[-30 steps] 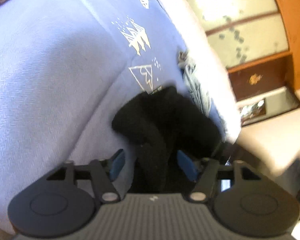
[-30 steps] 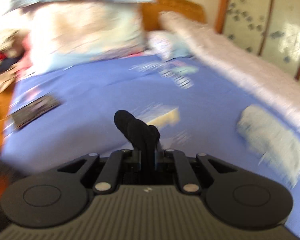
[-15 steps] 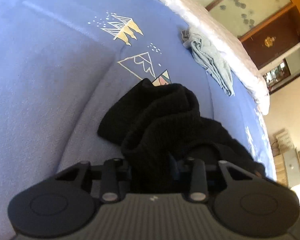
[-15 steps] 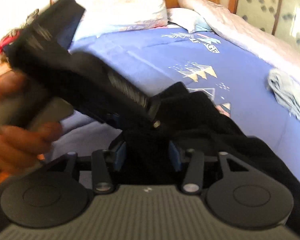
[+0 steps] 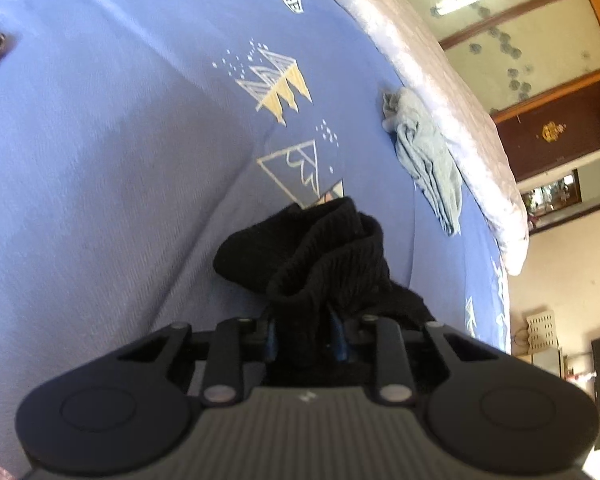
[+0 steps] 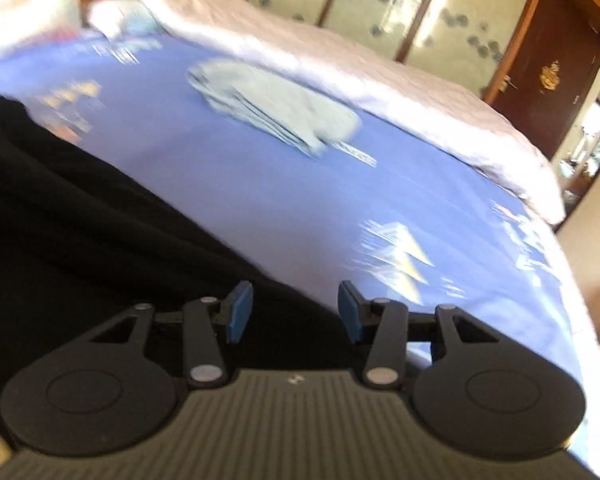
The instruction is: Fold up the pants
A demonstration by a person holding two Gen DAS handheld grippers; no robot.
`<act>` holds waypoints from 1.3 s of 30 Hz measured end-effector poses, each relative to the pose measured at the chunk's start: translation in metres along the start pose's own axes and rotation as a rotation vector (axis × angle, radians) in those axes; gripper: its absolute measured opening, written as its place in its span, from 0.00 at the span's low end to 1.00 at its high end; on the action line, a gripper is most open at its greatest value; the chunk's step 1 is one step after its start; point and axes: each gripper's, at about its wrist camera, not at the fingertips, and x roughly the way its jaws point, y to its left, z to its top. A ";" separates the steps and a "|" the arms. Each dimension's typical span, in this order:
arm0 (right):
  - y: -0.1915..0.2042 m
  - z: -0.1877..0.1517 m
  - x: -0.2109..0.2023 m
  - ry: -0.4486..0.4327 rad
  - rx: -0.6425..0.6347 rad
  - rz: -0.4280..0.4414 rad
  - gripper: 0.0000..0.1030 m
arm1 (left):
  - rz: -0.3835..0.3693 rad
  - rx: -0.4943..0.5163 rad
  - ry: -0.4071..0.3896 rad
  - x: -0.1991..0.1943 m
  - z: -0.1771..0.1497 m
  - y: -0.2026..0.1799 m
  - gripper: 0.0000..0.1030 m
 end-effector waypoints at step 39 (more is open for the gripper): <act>-0.196 -0.192 -0.143 -0.051 1.088 -0.257 0.34 | 0.227 0.239 -0.134 -0.013 -0.004 -0.075 0.69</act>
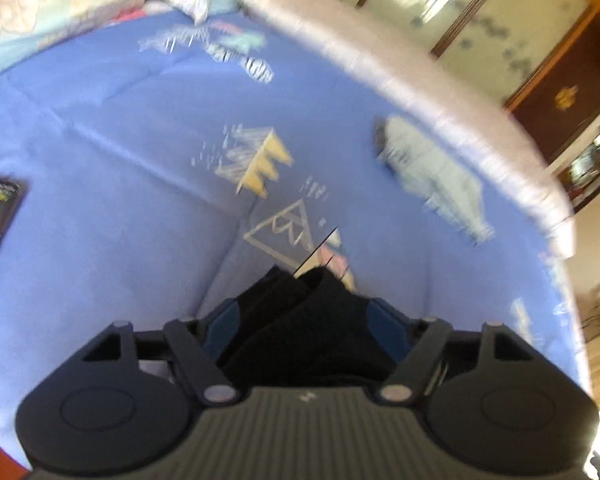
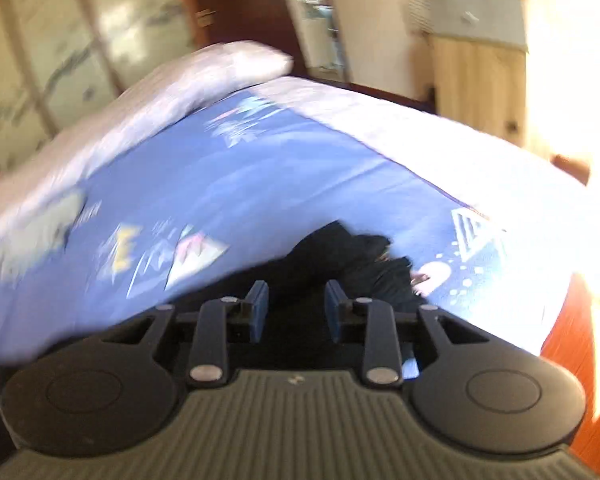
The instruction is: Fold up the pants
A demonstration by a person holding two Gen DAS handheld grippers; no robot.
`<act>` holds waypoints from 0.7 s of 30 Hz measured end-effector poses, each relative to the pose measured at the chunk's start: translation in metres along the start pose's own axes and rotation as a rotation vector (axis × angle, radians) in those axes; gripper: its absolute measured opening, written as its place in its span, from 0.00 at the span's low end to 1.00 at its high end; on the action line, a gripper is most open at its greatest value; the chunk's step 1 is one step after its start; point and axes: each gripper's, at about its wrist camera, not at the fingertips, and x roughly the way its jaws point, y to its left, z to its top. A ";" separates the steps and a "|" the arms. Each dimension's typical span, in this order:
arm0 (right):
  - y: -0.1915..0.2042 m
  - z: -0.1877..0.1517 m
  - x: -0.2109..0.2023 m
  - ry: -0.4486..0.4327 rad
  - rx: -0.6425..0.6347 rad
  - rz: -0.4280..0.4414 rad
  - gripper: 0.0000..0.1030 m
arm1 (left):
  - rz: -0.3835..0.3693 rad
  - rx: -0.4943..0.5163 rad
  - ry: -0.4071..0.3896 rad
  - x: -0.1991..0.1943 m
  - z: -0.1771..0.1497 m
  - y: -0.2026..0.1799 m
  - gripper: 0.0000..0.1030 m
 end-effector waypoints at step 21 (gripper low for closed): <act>-0.006 0.000 -0.050 -0.149 0.110 -0.057 0.04 | 0.008 -0.073 -0.023 -0.059 -0.023 0.023 0.02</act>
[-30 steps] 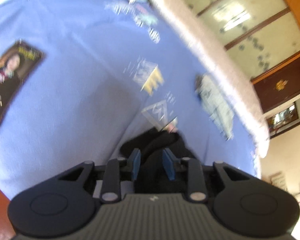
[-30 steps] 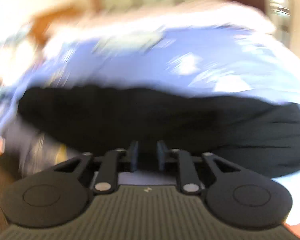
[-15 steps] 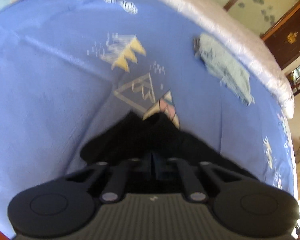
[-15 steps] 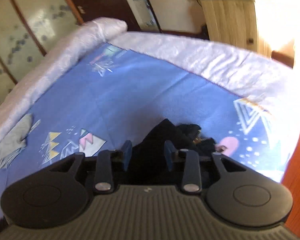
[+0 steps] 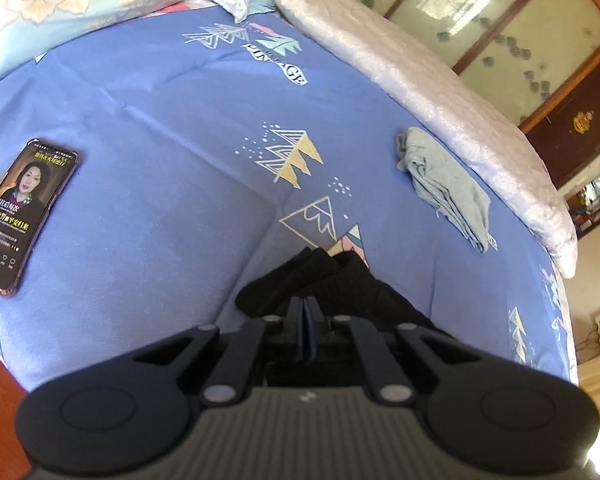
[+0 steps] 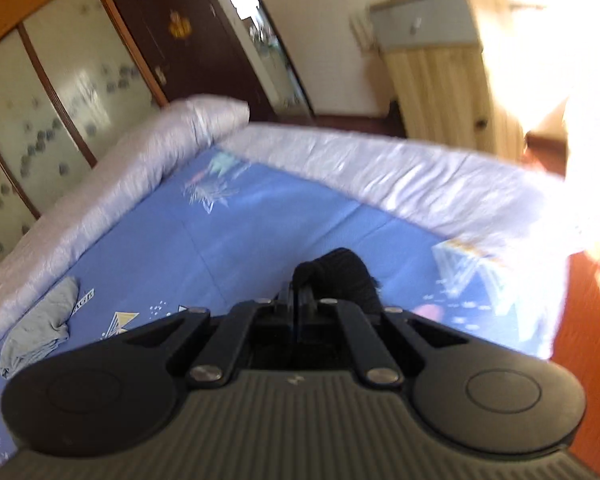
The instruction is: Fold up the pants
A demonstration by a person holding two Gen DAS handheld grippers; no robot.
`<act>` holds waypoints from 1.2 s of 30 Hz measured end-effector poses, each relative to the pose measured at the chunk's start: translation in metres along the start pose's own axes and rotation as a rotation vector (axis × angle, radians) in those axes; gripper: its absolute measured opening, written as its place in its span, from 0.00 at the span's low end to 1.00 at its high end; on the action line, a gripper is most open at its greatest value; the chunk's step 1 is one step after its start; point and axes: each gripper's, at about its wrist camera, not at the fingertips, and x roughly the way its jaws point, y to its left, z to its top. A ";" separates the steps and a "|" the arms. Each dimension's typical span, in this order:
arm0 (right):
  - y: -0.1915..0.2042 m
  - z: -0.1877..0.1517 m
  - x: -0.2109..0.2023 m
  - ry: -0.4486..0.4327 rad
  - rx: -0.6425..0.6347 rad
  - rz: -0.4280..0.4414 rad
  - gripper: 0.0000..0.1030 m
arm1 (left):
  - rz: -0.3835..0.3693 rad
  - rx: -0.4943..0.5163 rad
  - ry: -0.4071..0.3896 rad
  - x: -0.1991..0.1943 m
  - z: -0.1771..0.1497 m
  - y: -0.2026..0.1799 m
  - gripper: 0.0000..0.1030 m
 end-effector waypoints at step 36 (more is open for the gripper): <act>-0.125 -0.008 0.024 -0.062 0.245 0.213 0.56 | -0.068 0.198 0.132 0.068 -0.060 -0.076 0.24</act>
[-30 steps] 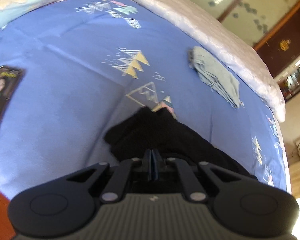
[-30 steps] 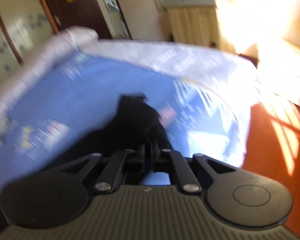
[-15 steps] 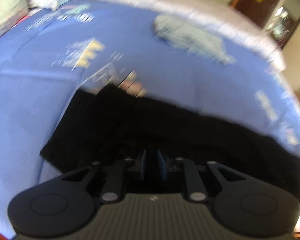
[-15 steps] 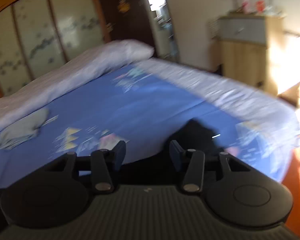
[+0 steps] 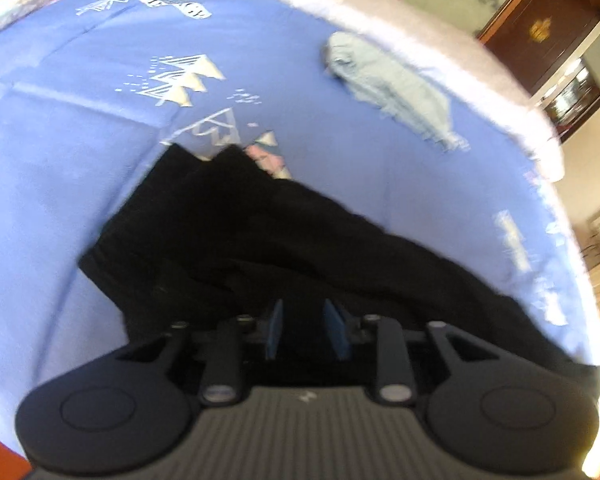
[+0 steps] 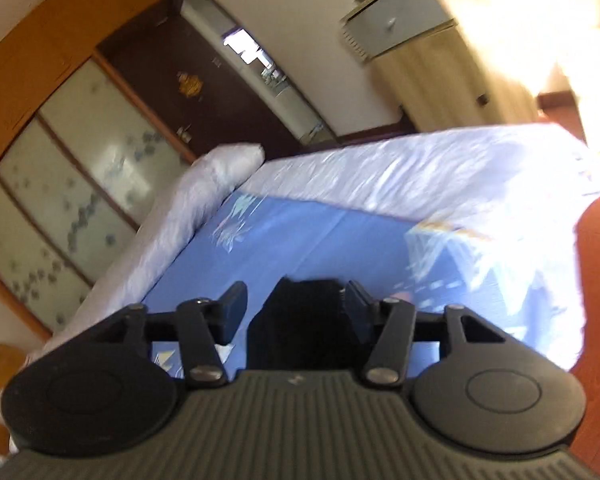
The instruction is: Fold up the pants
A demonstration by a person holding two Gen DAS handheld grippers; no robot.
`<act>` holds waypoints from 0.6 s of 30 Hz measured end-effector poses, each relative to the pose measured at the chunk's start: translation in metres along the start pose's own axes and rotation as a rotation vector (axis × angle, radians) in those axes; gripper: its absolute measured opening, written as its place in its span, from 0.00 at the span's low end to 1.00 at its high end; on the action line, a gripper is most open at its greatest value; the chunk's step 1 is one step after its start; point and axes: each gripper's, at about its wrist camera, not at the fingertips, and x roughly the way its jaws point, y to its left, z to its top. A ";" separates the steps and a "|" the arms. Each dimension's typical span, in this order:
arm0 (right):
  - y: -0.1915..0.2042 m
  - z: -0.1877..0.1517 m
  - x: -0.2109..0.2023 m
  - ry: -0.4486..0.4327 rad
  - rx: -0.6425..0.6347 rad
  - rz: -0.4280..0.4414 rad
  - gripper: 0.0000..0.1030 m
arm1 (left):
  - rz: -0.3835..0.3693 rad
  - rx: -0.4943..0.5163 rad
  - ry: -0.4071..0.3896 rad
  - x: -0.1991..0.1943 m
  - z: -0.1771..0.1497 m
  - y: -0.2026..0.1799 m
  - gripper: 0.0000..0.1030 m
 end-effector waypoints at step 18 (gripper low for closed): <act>-0.009 -0.036 0.031 0.119 0.153 -0.026 0.61 | -0.046 0.072 0.102 0.018 -0.024 -0.050 0.33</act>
